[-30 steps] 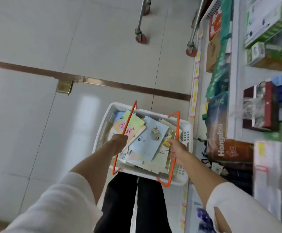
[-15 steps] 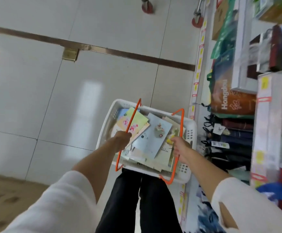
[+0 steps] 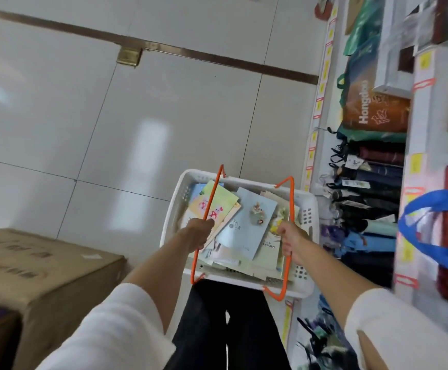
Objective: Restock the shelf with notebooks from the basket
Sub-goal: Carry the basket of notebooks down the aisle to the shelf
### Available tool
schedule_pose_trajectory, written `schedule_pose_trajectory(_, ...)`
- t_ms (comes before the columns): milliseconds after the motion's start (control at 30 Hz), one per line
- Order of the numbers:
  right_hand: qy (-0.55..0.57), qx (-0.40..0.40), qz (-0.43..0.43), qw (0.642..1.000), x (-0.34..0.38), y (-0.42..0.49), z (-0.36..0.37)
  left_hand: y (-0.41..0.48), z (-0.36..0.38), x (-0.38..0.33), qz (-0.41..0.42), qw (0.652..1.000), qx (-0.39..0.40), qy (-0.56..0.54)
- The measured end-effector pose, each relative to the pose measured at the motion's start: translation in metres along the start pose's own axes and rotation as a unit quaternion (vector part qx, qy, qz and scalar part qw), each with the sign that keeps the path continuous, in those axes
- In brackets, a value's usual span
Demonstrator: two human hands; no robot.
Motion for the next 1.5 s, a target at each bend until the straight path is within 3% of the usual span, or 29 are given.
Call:
schedule_pose_trajectory(167, -0.014, -0.004, 0.002, 1.000, -0.068, -0.008, 0.003, -0.014, 0.011, 0.073, -0.014, 1.000, -0.006, -0.021)
schedule_pose_trajectory(333, -0.009, -0.005, -0.013, 1.000, -0.126, -0.018, 0.014, -0.034, 0.006, 0.131, 0.008, 0.999, -0.018, 0.038)
schedule_pose_trajectory(600, -0.013, 0.024, -0.010, 1.000, -0.221, -0.022, 0.024, -0.061, 0.020, 0.216, 0.013, 0.999, 0.010, 0.037)
schedule_pose_trajectory(1000, -0.025, 0.034, 0.005, 0.999, -0.359, -0.043, 0.028, -0.112, 0.034, 0.350, 0.009, 0.998, -0.010, -0.053)
schedule_pose_trajectory(1133, -0.024, 0.024, -0.002, 0.999, -0.395, -0.044, 0.034, -0.122, 0.031, 0.386, 0.011, 0.996, -0.048, -0.069)
schedule_pose_trajectory(1500, -0.010, 0.040, -0.021, 0.999, -0.487, -0.034, 0.041, -0.127, 0.044, 0.465, 0.042, 0.997, -0.034, -0.057)
Point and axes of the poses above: each hand's wrist, its own y-axis towards the middle knuckle, its own z-axis out of the palm, x = y × z, the point moved 10 cm from there along y, towards the middle knuckle, and after that the axes turned 8 degrees about z, right-handed, at the moved point
